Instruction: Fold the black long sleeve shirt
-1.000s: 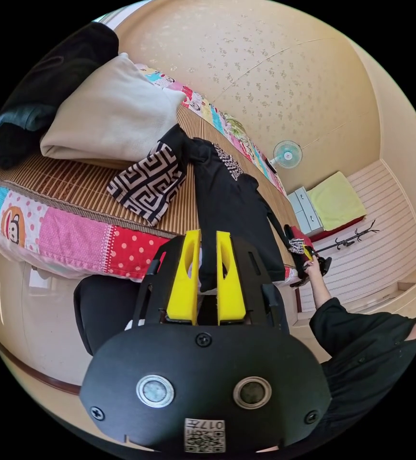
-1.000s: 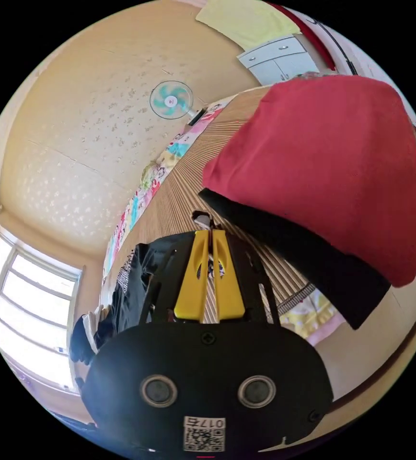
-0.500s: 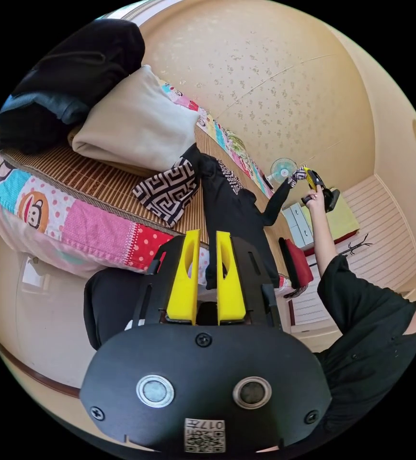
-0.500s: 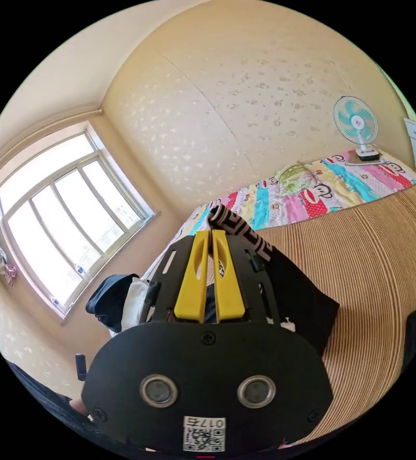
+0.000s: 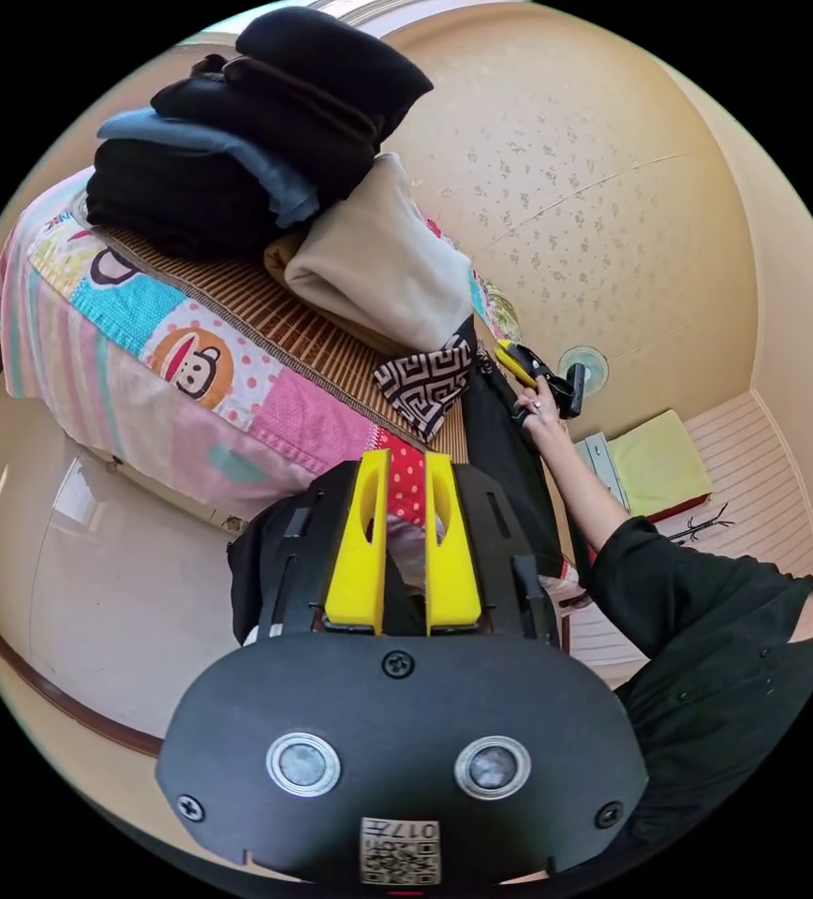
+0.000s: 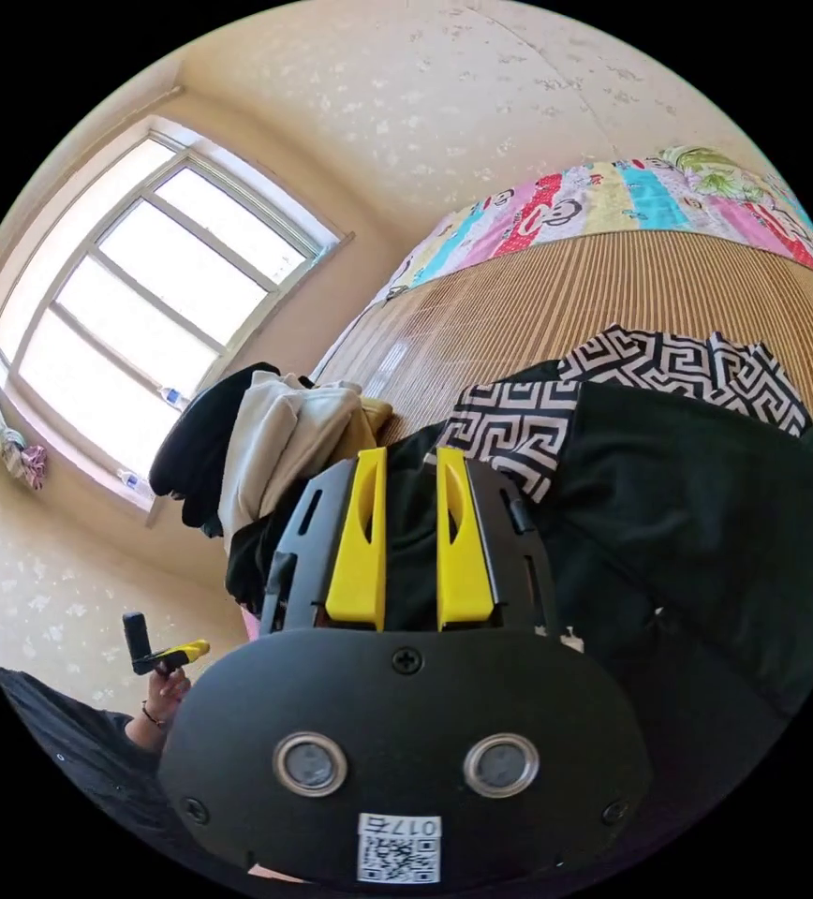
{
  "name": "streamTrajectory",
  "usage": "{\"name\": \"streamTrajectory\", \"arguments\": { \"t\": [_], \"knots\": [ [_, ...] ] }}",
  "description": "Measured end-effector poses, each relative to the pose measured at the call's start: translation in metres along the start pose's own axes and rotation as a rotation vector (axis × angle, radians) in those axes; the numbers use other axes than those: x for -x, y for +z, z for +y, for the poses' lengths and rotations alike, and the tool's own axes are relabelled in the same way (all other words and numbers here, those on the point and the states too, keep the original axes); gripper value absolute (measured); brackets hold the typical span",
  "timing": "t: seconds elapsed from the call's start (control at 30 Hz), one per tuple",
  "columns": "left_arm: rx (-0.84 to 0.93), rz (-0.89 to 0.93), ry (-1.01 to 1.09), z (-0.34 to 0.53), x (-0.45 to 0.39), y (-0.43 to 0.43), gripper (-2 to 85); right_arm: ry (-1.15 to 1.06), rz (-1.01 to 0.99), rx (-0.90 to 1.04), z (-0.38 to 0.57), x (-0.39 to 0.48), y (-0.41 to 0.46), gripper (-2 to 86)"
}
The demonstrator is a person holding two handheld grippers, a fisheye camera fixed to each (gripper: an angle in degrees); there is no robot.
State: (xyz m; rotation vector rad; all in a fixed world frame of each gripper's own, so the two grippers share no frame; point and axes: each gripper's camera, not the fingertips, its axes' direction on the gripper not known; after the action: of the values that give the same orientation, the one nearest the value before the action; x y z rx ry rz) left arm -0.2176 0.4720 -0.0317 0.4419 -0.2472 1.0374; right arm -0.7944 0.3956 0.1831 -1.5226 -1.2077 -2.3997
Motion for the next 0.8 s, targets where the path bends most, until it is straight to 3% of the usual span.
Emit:
{"name": "streamTrajectory", "arguments": {
  "t": [0.17,0.3,0.4,0.47,0.57,0.67,0.8],
  "knots": [
    [0.013,0.033,0.024,0.01,0.009,0.023,6.6,0.142,0.263,-0.141,0.063,-0.057,-0.098,6.8],
    [0.061,0.06,0.186,0.0,-0.036,0.059,6.9,0.344,0.505,-0.226,0.132,-0.127,-0.176,5.4],
    [0.137,0.115,0.328,-0.019,-0.082,0.101,7.8,0.433,0.528,-0.11,0.165,-0.191,-0.185,2.4],
    [0.15,0.148,0.387,-0.03,-0.105,0.126,7.9,0.442,0.422,-0.182,0.182,-0.209,-0.202,1.4],
    [0.154,0.214,0.457,-0.05,-0.139,0.17,8.2,0.482,0.503,-0.238,0.186,-0.216,-0.223,0.8],
    [0.179,0.165,0.465,-0.076,-0.159,0.227,9.8,0.539,0.695,-0.237,0.187,-0.221,-0.234,0.5],
    [0.136,0.047,0.375,-0.117,-0.151,0.298,11.1,0.582,0.526,-0.305,0.218,-0.251,-0.259,0.4]
  ]
}}
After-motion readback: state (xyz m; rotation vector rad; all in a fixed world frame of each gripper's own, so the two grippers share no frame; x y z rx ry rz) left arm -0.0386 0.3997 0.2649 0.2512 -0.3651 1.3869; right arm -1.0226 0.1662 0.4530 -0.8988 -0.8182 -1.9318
